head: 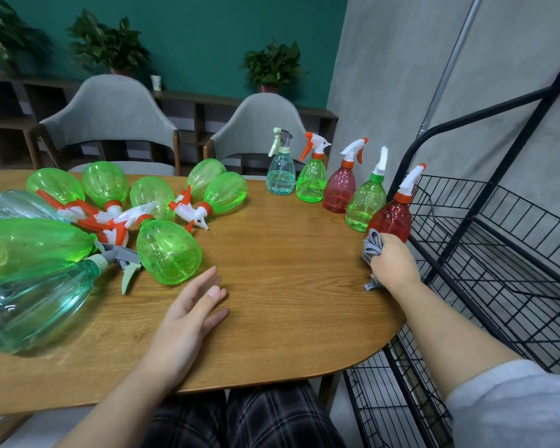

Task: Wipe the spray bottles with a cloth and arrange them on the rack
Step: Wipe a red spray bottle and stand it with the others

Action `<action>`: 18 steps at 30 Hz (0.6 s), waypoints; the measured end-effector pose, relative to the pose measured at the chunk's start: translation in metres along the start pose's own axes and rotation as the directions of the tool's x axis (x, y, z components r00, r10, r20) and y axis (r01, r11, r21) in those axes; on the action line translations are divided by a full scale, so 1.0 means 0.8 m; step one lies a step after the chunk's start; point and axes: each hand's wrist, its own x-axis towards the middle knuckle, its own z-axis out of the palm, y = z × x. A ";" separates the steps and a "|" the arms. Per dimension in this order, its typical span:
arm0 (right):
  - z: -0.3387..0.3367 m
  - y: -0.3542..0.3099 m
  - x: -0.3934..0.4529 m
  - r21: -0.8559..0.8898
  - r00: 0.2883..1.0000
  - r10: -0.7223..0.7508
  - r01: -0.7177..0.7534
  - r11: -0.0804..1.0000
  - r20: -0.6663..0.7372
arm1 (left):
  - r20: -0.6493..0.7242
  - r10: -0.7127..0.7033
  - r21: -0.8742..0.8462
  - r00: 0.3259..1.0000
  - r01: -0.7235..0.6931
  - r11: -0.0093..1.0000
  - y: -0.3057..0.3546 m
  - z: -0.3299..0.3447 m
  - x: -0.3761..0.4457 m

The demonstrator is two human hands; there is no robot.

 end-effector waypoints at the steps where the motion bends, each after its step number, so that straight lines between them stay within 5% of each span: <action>1: -0.001 0.000 0.000 0.001 1.000 0.005 -0.005 1.000 0.006 | 0.001 -0.001 0.003 1.000 0.001 1.000 0.000 -0.001 0.000; 14: -0.005 -0.028 -0.009 0.022 0.997 -0.065 0.067 0.998 -0.050 | -0.014 -0.005 0.010 1.000 0.005 1.000 -0.003 -0.001 0.002; 18: -0.016 -0.083 -0.038 0.230 0.995 -0.083 0.094 0.969 -0.056 | -0.015 -0.011 0.030 1.000 0.011 0.999 -0.002 -0.001 0.002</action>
